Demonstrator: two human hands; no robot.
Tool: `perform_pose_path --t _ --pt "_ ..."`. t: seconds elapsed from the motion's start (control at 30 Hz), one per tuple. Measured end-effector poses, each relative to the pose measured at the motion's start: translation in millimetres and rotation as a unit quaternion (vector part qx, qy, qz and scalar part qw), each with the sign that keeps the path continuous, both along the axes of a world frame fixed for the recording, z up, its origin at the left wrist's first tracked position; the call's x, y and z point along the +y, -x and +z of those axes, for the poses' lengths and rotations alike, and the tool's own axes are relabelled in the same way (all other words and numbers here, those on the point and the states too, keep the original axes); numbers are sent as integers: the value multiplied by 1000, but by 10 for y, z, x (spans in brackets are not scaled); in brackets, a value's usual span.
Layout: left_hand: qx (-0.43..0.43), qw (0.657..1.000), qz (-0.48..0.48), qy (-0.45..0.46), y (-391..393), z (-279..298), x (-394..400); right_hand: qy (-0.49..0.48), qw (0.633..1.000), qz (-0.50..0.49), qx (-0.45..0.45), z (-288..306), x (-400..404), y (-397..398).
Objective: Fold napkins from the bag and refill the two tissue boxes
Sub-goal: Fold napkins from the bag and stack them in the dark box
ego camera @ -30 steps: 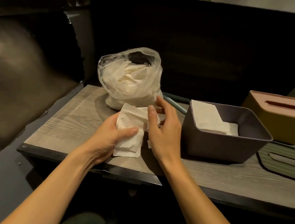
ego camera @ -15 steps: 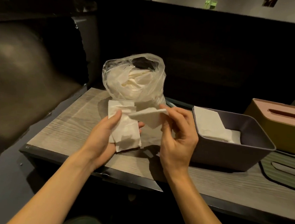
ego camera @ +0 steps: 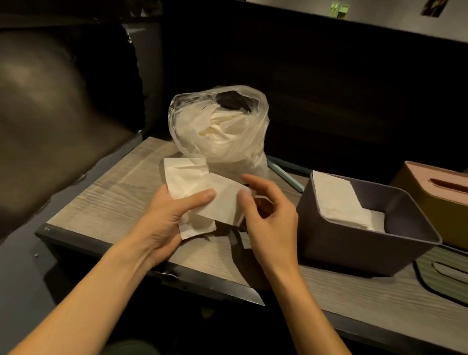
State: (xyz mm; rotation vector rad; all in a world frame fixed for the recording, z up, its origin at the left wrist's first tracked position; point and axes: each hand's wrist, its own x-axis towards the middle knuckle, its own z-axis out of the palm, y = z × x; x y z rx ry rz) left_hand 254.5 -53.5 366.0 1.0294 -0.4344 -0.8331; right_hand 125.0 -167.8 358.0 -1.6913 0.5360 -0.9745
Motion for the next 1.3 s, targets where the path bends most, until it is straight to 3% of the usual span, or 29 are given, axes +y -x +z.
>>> perform_pose_path --t 0.1,0.17,0.27,0.33,0.37,0.5,0.57,0.7,0.87,1.0,1.1,1.3 --pt "3 999 29 16 -37 -26 -3 -75 993 84 28 6 16 -16" --pt "10 999 44 19 -46 -33 -7 -70 995 68 9 13 13 -18" --pt "18 999 41 1 -49 -12 -2 62 996 16 -55 23 -13 38" --pt "51 998 21 -15 -34 5 0 165 984 37 -57 45 -31 91" --pt "67 998 7 -20 -26 20 4 172 981 66 -55 83 -33 107" --pt "72 994 -69 -40 -30 22 19 54 979 189 -55 316 -29 90" --pt "62 992 -99 -43 -28 19 28 63 974 217 -5 384 -44 29" --pt "42 995 -89 -9 16 66 52 179 976 108 59 336 -80 -183" --pt "-1 999 -40 -30 36 54 12 170 985 17 15 166 22 -263" --pt "30 1000 -8 3 -8 65 37 37 992 99 71 73 50 -179" --pt "39 999 7 16 -39 45 35 43 986 116 114 53 80 -164" --pt "21 1000 6 7 -6 50 27 107 987 84 88 66 133 -194"
